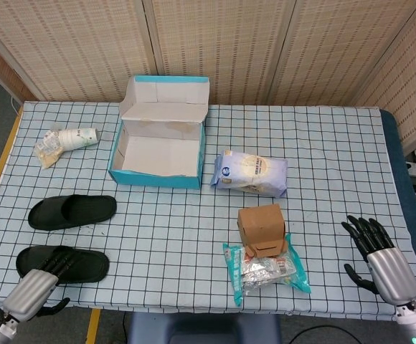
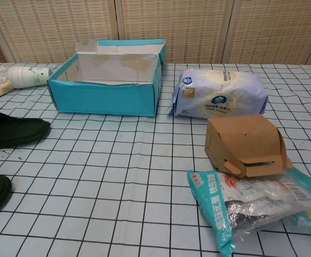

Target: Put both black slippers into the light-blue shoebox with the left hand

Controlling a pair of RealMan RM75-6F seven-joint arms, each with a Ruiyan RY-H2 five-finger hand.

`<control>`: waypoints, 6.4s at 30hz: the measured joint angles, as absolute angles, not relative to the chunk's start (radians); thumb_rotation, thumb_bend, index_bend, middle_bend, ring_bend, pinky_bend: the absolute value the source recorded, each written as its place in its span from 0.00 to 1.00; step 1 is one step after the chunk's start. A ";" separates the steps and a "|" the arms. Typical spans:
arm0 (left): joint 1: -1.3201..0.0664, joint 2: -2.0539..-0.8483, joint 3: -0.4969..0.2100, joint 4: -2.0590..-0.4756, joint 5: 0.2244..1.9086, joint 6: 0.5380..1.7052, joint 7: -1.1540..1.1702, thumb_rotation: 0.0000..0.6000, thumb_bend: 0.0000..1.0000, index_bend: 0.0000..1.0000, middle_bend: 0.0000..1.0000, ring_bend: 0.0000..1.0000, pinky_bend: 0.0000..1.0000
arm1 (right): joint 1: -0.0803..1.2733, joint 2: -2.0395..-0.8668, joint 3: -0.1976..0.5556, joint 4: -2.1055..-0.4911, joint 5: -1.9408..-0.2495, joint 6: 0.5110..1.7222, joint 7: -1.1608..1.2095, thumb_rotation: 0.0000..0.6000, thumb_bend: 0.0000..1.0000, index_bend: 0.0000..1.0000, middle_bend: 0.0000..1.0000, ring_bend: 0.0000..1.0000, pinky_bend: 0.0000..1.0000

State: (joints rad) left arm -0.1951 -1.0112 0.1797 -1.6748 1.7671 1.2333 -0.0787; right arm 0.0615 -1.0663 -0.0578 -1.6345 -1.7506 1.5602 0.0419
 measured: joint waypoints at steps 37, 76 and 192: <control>-0.233 -1.188 0.091 -1.530 1.431 1.066 0.197 1.00 0.32 0.00 0.00 0.00 0.06 | 0.072 -1.023 -0.105 -1.648 -1.814 1.535 0.102 1.00 0.25 0.00 0.00 0.00 0.00; -0.238 -1.066 0.055 -1.700 1.522 1.253 0.249 1.00 0.56 0.29 0.34 0.27 0.37 | 0.075 -1.020 -0.110 -1.662 -1.809 1.513 0.079 1.00 0.25 0.00 0.00 0.00 0.00; -1.111 -1.641 -0.139 -0.855 1.298 0.428 -0.101 1.00 0.56 0.27 0.32 0.24 0.35 | 0.111 -1.041 -0.092 -1.684 -1.656 1.350 -0.051 1.00 0.25 0.00 0.00 0.00 0.00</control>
State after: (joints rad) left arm -1.1114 -1.6412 -0.1390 -0.8553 1.2982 0.4284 -0.1014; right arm 0.1107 -1.0411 -0.0924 -1.6838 -1.6559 1.3503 -0.0514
